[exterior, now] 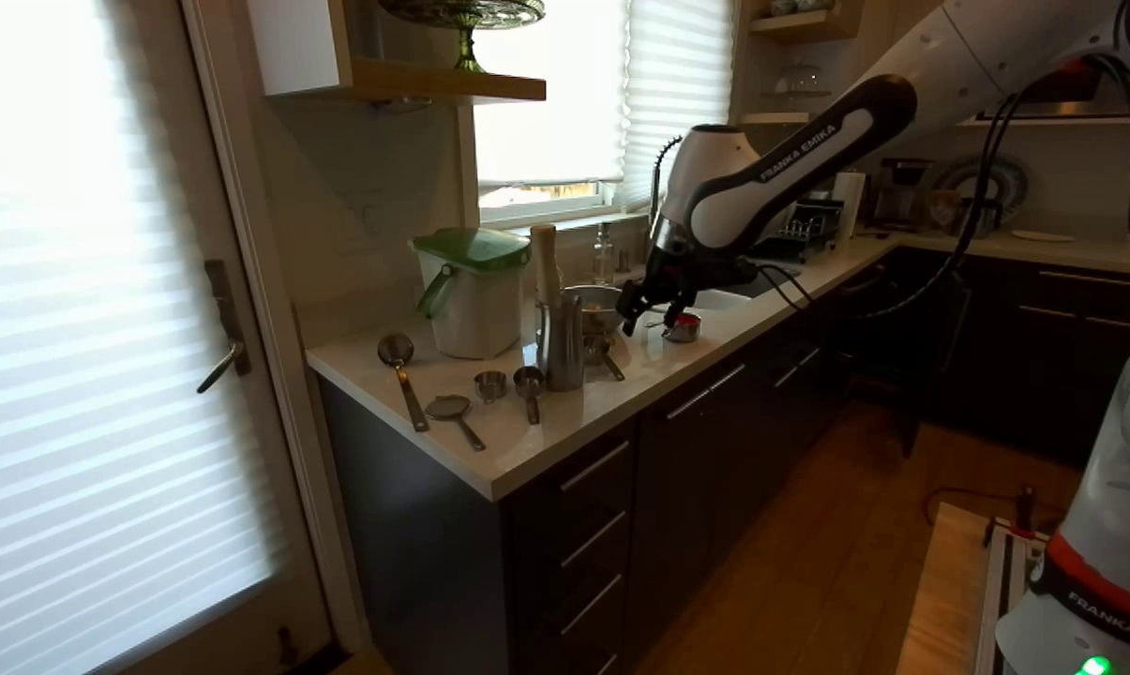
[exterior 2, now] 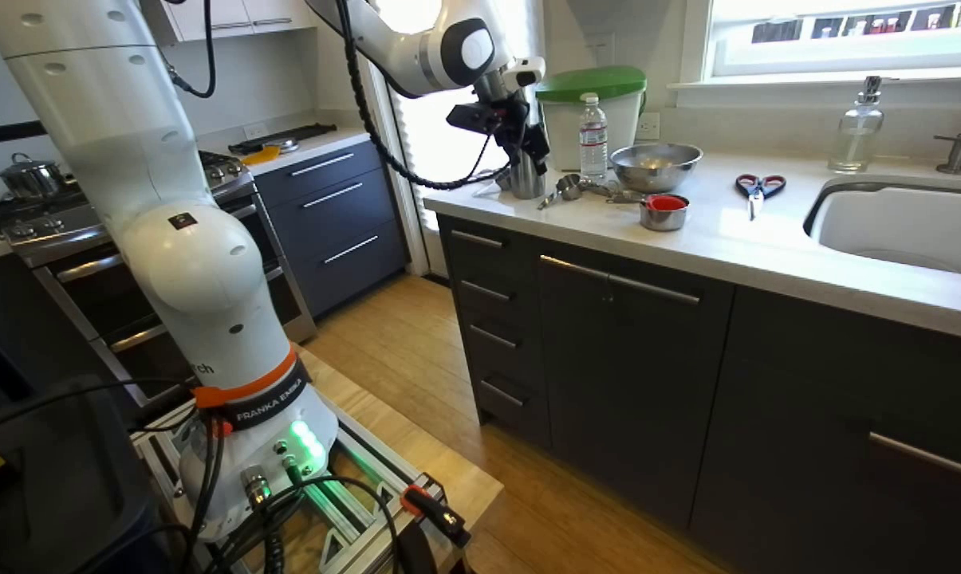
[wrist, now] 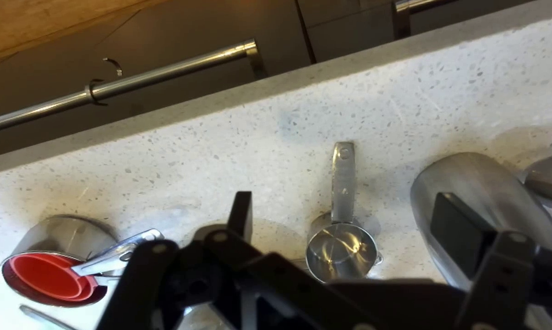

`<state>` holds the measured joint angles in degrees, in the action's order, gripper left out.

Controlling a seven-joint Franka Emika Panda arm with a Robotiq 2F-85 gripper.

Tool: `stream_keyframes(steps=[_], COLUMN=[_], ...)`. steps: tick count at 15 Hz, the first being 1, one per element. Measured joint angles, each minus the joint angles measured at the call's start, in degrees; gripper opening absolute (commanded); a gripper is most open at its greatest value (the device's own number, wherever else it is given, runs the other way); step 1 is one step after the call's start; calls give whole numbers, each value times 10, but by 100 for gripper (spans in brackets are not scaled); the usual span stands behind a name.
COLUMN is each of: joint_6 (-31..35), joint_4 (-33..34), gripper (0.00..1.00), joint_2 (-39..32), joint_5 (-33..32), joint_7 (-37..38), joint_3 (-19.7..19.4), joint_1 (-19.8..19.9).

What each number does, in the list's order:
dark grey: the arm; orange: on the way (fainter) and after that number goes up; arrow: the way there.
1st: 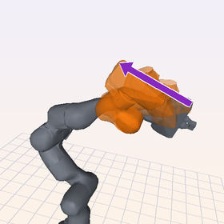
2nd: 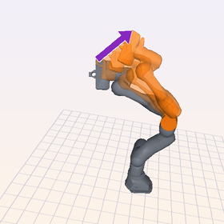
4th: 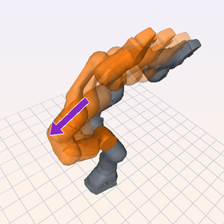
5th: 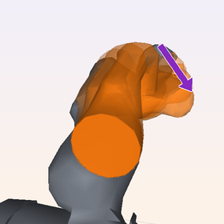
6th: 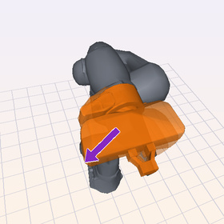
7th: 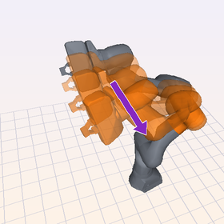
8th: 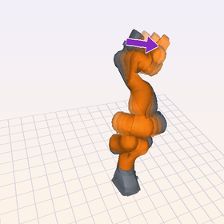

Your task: Pick up the silver measuring spoon to the right of the silver cup and put it in the far right silver measuring cup on the kitchen counter

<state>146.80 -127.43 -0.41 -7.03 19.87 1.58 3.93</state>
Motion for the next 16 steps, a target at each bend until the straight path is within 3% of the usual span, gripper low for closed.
stream_keyframes(steps=[6,16], joint_6=[6,115], joint_4=[2,9], gripper=[100,100], joint_2=[0,-74], joint_5=[-1,8], joint_7=[-1,-34], joint_3=[-2,-6], joint_1=[-1,-12])
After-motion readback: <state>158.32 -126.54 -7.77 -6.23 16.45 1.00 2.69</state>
